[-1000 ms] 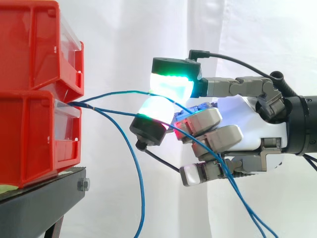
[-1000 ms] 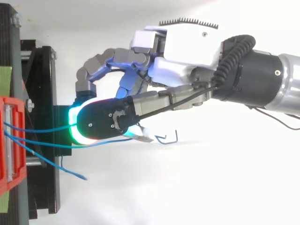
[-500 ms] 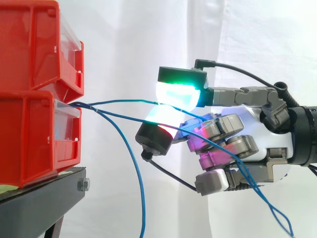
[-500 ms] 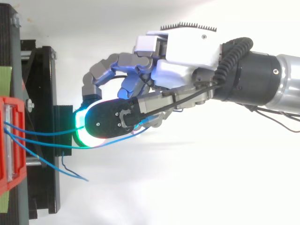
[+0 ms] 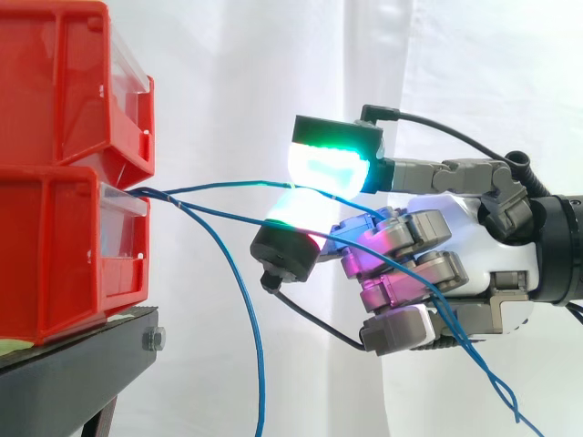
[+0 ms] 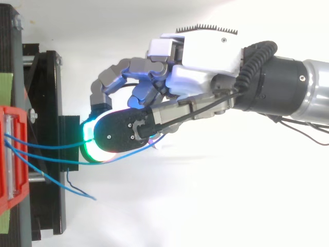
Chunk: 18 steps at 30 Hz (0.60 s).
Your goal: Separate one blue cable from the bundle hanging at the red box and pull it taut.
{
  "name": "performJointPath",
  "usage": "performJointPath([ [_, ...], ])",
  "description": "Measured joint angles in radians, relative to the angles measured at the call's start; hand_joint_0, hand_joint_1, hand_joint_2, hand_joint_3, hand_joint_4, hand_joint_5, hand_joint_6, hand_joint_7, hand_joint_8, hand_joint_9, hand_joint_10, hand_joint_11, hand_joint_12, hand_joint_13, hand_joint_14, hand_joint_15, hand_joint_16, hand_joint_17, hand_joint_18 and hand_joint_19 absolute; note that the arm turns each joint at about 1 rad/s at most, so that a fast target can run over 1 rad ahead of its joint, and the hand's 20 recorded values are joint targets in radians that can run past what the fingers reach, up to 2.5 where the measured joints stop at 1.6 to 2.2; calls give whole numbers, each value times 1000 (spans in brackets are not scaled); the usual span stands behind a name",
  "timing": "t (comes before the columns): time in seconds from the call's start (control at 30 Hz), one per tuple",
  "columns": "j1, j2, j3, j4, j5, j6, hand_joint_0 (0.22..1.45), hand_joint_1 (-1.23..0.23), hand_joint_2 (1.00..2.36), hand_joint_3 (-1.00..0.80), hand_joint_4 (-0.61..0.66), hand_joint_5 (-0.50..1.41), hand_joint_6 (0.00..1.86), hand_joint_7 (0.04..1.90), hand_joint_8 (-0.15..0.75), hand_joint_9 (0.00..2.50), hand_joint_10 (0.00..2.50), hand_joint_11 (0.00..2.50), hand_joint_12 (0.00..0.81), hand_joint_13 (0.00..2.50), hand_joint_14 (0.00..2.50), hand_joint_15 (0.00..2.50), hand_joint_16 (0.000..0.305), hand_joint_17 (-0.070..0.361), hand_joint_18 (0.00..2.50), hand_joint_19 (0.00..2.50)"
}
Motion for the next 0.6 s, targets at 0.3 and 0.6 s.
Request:
performJointPath([
  [0.3, 2, 0, 0, 0, -1, -22, 640, -658, 1016, -280, 197, -215, 870, 976, 307, 964, 1264, 1464, 361, 1112, 1787, 1442, 45, 101, 1166, 1039],
  [0.6, 3, 0, 0, 0, -1, -37, 611, -641, 1010, -380, 201, -214, 861, 943, 308, 965, 1254, 1454, 360, 1116, 1766, 1422, 45, 101, 1163, 1049],
])
